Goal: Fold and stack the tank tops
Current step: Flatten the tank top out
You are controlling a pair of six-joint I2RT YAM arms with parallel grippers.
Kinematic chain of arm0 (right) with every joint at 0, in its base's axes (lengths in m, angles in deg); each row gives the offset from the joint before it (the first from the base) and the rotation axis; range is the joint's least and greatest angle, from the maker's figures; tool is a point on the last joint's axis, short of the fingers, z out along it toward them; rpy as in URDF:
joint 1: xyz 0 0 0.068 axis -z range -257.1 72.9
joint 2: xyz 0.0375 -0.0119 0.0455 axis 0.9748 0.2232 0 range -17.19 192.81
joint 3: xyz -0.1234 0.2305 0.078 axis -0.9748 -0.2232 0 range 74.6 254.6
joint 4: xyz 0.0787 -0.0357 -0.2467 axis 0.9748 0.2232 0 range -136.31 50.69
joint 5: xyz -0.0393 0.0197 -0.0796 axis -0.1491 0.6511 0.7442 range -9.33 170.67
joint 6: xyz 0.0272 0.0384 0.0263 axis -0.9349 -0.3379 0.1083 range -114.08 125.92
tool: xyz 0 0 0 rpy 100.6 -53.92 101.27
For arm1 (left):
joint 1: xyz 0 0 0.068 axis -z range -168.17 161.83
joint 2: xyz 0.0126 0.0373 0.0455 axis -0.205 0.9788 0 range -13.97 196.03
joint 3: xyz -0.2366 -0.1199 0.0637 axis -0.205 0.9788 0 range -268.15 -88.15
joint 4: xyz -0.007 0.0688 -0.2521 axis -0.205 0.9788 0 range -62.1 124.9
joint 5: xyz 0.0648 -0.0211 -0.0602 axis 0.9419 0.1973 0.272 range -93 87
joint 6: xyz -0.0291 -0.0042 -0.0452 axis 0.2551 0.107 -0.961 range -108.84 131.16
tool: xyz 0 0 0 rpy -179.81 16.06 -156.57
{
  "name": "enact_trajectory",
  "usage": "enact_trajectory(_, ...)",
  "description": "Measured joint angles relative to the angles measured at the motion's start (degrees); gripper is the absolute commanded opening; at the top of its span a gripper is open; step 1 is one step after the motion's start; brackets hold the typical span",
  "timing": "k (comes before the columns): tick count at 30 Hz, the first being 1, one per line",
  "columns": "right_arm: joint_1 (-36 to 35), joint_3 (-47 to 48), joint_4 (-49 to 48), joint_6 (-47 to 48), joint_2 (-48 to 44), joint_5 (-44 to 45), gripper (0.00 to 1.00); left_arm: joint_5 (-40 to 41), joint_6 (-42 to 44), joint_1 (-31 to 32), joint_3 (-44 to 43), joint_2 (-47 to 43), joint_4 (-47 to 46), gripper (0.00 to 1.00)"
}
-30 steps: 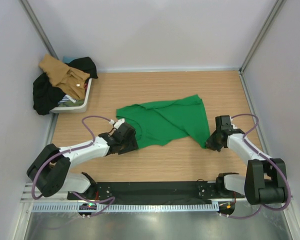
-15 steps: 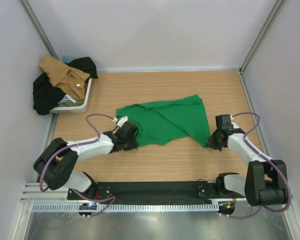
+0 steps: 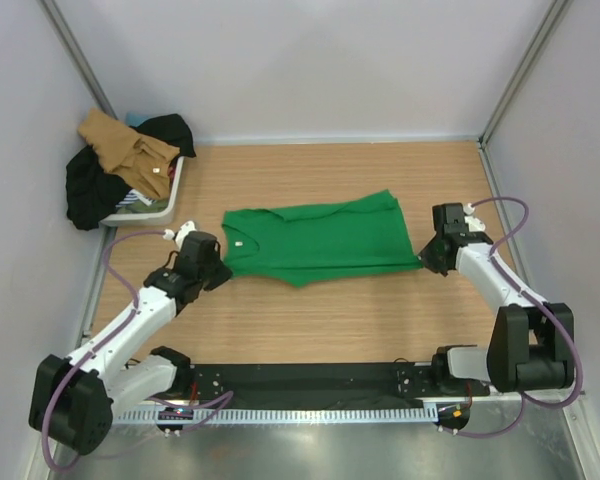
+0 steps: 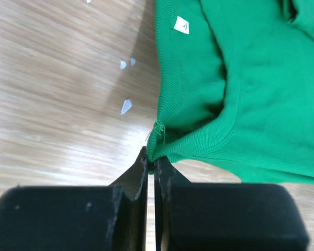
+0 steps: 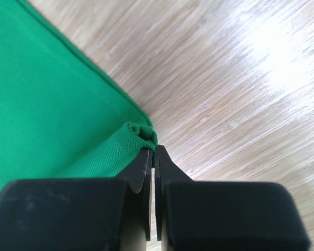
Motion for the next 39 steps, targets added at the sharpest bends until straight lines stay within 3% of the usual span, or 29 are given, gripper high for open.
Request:
enact_trajectory(8, -0.11, -2.73, -0.33, 0.00, 2.91, -0.74, 0.13, -0.15, 1.51, -0.68, 0.02, 1.20, 3.58, 0.00)
enact_trajectory(9, -0.11, -3.19, -0.35, 0.00, 2.73, -0.98, 0.20, -0.31, 1.57, -0.68, 0.04, 1.44, 3.74, 0.00)
enact_trajectory(10, -0.11, -3.74, -0.37, -0.04, 2.34, -1.11, 0.41, -0.33, 1.66, -0.68, 0.17, 1.46, 3.78, 0.00)
enact_trajectory(11, -0.15, -4.39, -0.44, -0.17, 1.62, -1.22, 0.54, -0.33, 1.70, -0.68, 0.37, 1.33, 3.87, 0.01)
enact_trajectory(13, -0.17, -5.60, -0.11, 0.61, -0.55, -0.98, 0.68, -0.15, 2.01, -0.72, 0.79, 0.68, 4.31, 0.17)
enact_trajectory(15, -0.17, -5.90, 0.31, 1.14, -2.67, -0.52, 0.68, 0.13, 2.40, -0.90, 1.27, -0.44, 4.79, 0.41)
enact_trajectory(18, -0.20, -5.60, 0.20, 2.16, -4.37, -0.04, 0.65, 0.22, 3.74, -0.98, 1.36, -2.21, 5.16, 0.64)
enact_trajectory(20, -0.20, -4.94, 0.00, 3.37, -4.39, -0.70, 0.63, 0.28, 4.37, -1.03, 1.33, -3.19, 5.44, 0.69)
enact_trajectory(24, -0.20, -4.22, -2.99, 6.27, -4.44, -4.42, 0.59, 1.31, 5.11, -1.03, 0.92, -4.37, 7.06, 0.71)
enact_trajectory(27, -0.20, -4.20, -7.39, 7.96, -4.35, -8.96, 0.47, 1.38, 5.84, -1.03, 0.24, -4.57, 7.06, 0.71)
enact_trajectory(29, -0.20, -3.54, -9.86, 8.52, -3.50, -11.21, 0.45, 0.39, 6.27, -1.03, -1.03, -3.67, 6.27, 0.69)
enact_trajectory(36, -0.22, 6.95, -18.56, 8.68, 10.34, -17.90, 0.51, -3.76, 6.51, -1.03, -13.03, 10.54, -1.29, 0.67)
enact_trajectory(39, -0.24, 10.67, -21.31, 8.61, 15.72, -18.88, 0.59, -5.97, 6.32, -1.03, -17.90, 18.60, -5.88, 0.69)
